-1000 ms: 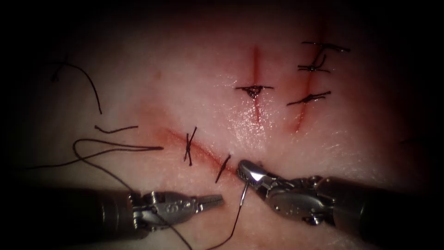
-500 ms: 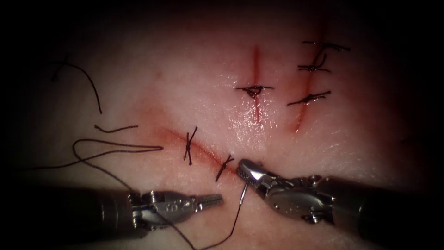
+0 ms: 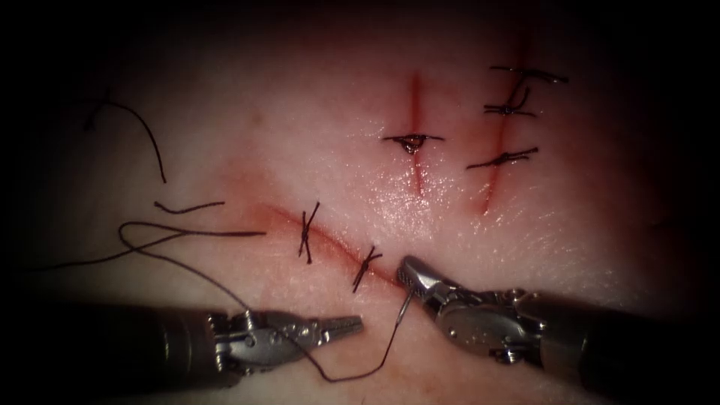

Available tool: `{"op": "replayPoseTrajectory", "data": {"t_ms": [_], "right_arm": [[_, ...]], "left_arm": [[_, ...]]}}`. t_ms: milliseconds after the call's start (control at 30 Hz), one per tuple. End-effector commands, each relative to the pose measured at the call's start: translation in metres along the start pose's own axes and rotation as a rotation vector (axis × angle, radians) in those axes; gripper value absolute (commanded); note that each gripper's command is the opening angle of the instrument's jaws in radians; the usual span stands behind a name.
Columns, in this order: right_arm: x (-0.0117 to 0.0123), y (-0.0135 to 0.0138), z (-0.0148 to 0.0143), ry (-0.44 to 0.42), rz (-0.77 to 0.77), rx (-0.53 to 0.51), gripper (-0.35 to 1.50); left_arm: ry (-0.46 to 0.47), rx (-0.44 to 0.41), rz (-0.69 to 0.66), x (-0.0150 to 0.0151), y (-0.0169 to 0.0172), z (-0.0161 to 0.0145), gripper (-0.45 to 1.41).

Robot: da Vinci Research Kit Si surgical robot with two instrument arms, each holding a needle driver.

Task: Wound Closure
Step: Pass the needle through the skin above the incision with the right needle driver.

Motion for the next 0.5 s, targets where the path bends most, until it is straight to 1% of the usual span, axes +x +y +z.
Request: {"op": "replayPoseTrajectory", "data": {"t_ms": [33,67,200,300,367,500], "right_arm": [[0.0024,0.002,0.0,0.049,0.044,-0.004,-0.35],[0.0041,0.0041,-0.0008,0.081,0.098,-0.029,-0.35],[0.0058,0.0069,-0.0011,0.105,0.187,-0.032,-0.35],[0.0059,0.0079,-0.0007,0.106,0.248,-0.02,-0.35],[0.0053,0.0084,-0.0003,0.106,0.302,-0.015,-0.35],[0.0047,0.0088,0.0004,0.096,0.359,0.006,-0.35]], "left_arm": [[0.008,0.005,0.0,0.0001,0.0004,0.0008,-0.45],[0.012,-0.002,0.002,0.0005,0.0006,0.0012,-0.45],[0.015,-0.002,0.002,0.0005,0.0006,0.0021,-0.45],[0.02,-0.005,0.005,0.0002,0.0007,0.0026,-0.45],[0.025,-0.007,0.009,-0.0002,0.001,0.0031,-0.45],[0.028,-0.009,0.01,-0.0002,0.0012,0.0034,-0.45]]}}
